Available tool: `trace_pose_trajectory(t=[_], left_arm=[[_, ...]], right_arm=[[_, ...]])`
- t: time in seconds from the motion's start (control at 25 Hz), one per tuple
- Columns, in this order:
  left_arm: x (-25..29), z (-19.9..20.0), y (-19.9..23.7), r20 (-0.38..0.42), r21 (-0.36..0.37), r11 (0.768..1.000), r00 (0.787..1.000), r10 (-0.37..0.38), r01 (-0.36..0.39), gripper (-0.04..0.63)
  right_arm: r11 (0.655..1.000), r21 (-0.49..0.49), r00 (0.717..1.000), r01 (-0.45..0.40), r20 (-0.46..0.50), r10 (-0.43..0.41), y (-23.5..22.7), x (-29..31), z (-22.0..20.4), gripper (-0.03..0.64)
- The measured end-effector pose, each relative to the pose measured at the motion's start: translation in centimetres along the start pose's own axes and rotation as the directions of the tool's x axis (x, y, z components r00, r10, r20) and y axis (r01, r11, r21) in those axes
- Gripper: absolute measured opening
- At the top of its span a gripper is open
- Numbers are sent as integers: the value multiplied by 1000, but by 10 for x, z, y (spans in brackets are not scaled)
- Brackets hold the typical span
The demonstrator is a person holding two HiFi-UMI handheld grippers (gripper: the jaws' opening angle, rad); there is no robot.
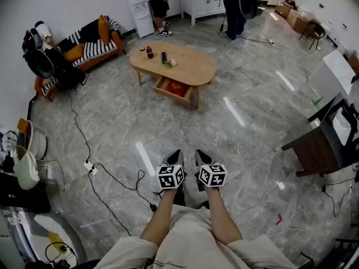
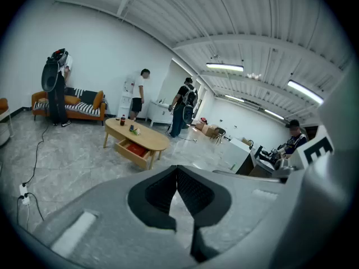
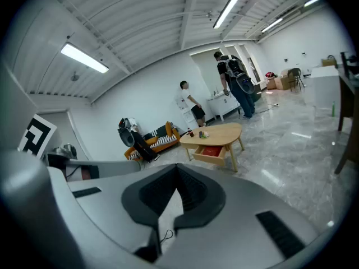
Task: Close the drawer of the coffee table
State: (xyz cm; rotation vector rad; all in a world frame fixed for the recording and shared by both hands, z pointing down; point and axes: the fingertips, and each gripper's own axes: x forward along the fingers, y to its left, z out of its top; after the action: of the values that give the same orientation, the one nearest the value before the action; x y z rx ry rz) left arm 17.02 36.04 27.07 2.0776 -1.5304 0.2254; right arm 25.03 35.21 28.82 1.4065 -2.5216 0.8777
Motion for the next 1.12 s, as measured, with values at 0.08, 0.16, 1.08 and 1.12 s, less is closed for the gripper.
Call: trace_pose_trajectory(t=[0.08,0.16,1.08,1.12], left_arm=[[7,4,12,-18,10,1000,1000,-22,22,9],[16,14,27,-32,19,999,999,-40,41,9],[101,146,120,10,64,953,955,-298,297,9],[103,149,120,11,68,951,953,-303,301,9]], right_arm=[[999,-46,999,-29,-15,28,13,20,6,15],[995,-88,998,-51,-33,48,26,41,13,15],[986,-166,995,-16,98,33,50,184,137,15],[986,-167,995,-10,99,27,49,185,141,15]])
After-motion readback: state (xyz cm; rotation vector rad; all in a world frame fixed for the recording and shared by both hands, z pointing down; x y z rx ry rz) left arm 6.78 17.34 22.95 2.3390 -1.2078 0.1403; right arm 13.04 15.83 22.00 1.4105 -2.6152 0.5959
